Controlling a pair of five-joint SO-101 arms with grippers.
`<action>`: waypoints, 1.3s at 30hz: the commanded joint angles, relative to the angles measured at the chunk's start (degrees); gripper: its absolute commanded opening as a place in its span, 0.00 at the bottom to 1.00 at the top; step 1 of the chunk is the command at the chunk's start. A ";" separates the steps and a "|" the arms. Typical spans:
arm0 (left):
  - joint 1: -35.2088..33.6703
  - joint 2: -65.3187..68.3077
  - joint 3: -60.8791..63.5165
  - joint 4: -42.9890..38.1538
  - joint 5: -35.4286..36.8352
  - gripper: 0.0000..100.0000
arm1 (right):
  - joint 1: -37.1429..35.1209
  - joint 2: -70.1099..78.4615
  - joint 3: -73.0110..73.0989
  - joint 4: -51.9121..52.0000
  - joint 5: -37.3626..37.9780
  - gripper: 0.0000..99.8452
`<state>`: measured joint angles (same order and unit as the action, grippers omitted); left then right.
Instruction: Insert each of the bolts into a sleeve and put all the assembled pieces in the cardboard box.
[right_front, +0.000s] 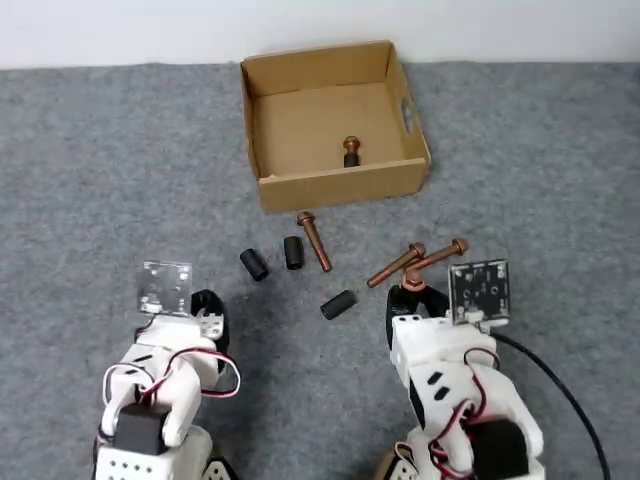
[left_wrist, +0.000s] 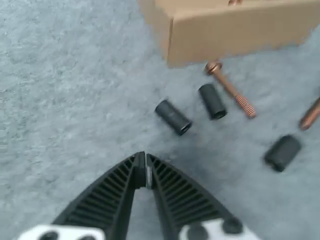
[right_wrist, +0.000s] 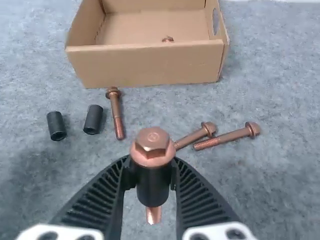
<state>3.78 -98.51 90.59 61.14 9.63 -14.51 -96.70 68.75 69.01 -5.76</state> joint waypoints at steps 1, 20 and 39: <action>-2.99 -0.44 3.91 -5.10 -6.07 0.00 | 0.57 8.57 -8.70 -0.31 -0.97 0.01; -7.56 0.00 6.20 -2.64 -6.95 0.00 | 0.31 75.12 -50.11 -31.08 -4.57 0.01; -7.65 0.00 6.20 -2.55 -6.95 0.00 | -4.79 127.08 -91.78 -36.09 -4.40 0.01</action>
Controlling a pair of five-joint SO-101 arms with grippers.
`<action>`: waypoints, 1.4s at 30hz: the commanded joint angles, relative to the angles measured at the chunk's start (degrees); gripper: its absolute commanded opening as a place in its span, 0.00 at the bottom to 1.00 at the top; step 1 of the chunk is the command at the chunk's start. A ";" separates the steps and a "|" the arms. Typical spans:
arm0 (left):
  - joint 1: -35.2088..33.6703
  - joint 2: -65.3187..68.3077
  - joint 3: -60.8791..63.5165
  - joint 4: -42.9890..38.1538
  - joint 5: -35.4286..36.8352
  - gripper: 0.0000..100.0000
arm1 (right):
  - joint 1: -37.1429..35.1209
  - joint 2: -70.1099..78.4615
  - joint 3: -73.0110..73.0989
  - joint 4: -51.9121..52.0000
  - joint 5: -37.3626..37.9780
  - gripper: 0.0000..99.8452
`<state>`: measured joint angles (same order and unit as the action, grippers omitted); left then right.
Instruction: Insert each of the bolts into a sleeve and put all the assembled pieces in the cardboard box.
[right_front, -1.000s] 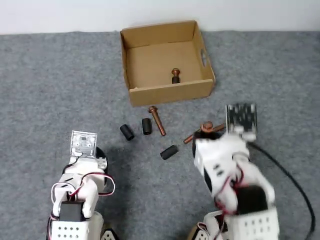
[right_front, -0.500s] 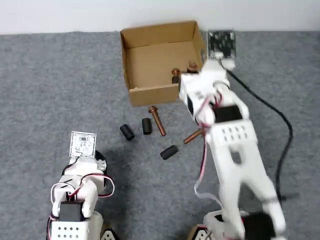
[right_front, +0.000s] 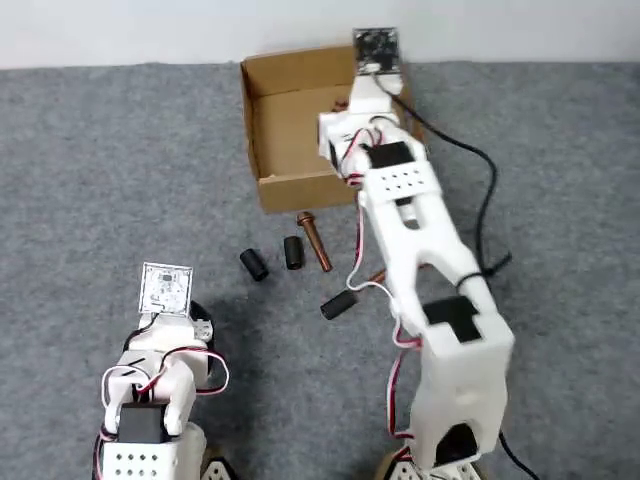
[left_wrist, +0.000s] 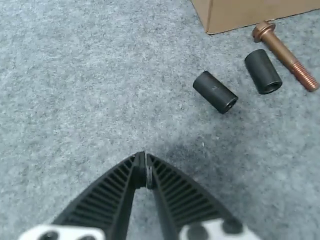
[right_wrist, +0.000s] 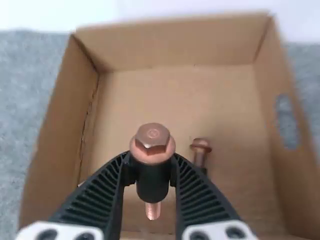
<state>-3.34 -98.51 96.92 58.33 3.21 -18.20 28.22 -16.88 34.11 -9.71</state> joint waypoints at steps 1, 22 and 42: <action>-0.53 0.00 -0.13 0.26 -0.53 0.00 | -1.45 3.65 -6.77 -1.19 -0.44 0.01; -2.99 0.00 -0.13 0.26 -0.53 0.00 | -3.47 11.56 -18.37 15.78 8.62 0.07; -3.25 0.00 -0.13 0.26 -0.53 0.00 | -8.84 -1.71 -24.88 49.98 1.41 0.01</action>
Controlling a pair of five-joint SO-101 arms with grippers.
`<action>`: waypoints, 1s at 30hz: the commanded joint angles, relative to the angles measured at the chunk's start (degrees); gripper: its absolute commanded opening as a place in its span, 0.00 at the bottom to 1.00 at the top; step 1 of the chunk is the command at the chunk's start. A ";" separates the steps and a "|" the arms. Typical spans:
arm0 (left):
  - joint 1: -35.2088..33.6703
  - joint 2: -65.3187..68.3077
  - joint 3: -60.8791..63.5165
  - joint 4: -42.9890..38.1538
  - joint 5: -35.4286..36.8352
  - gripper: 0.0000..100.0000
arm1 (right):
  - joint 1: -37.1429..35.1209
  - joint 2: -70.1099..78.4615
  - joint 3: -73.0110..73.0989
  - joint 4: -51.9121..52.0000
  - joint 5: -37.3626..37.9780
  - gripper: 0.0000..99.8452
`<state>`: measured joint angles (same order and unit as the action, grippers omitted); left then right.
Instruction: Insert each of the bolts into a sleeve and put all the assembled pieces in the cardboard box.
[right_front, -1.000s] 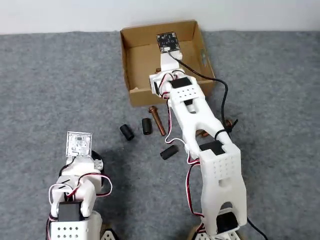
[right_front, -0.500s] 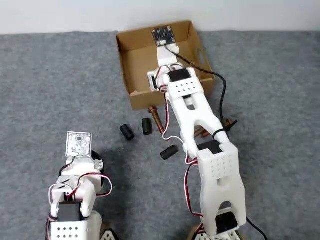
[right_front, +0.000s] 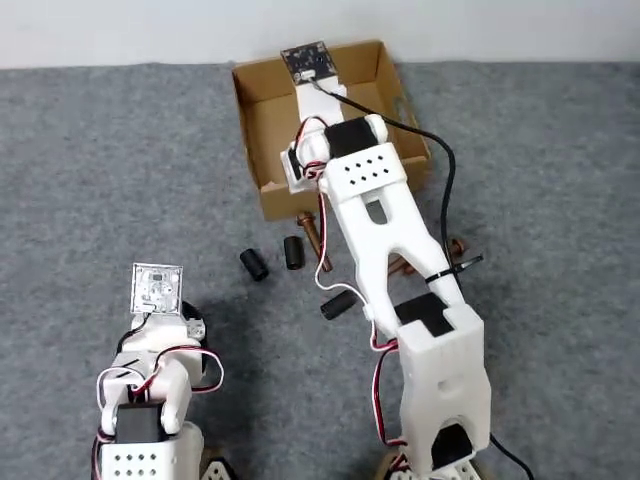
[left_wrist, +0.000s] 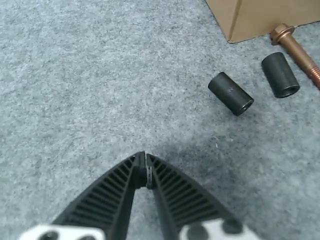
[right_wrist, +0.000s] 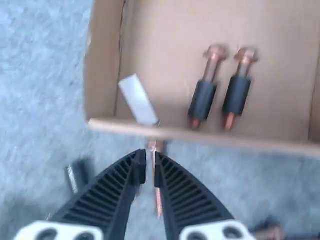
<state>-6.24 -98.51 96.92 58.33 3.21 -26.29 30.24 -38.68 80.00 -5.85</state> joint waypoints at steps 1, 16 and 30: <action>-0.35 0.00 -0.13 0.26 -0.53 0.00 | -1.27 -3.56 -3.08 5.93 -2.90 0.01; -0.35 0.00 -0.13 0.26 -0.53 0.00 | -6.73 7.25 -3.08 8.84 -6.15 0.02; -0.35 0.00 -0.13 0.18 -0.53 0.00 | -7.52 14.20 -3.08 2.77 -6.24 0.13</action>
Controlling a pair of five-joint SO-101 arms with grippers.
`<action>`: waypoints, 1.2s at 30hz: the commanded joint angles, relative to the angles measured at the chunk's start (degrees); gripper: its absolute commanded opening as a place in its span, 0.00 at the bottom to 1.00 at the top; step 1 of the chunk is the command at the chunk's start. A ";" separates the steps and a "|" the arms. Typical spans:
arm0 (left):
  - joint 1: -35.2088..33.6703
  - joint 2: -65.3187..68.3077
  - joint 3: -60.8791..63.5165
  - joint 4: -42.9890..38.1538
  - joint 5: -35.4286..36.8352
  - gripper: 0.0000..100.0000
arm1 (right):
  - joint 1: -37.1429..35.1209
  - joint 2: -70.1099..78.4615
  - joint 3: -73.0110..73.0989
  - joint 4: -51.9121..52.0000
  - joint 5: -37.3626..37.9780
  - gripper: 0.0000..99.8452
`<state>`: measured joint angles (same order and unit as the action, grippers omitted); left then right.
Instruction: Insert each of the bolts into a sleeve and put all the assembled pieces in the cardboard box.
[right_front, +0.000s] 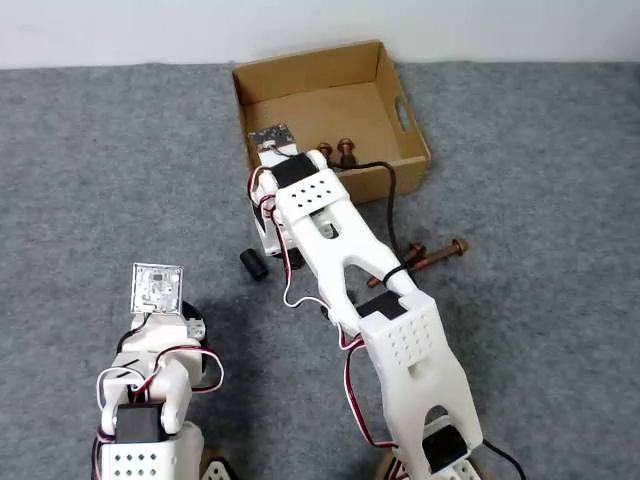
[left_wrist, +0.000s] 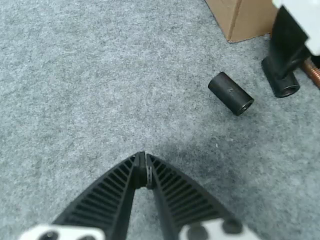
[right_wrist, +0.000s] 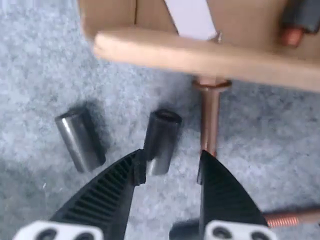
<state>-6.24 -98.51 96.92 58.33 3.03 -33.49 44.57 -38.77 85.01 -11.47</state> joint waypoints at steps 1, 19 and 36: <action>-0.35 0.00 -0.13 0.18 -0.35 0.00 | -0.31 0.40 -2.99 -2.77 -0.53 0.13; -0.35 0.00 -0.13 0.18 -0.35 0.00 | -0.31 3.03 -2.99 -1.45 -0.88 0.01; -0.35 0.00 -0.13 0.18 -0.44 0.00 | -1.98 -24.92 0.35 17.80 -12.66 0.01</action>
<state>-6.24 -98.51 96.92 58.33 3.03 -34.81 28.13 -39.12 100.31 -22.90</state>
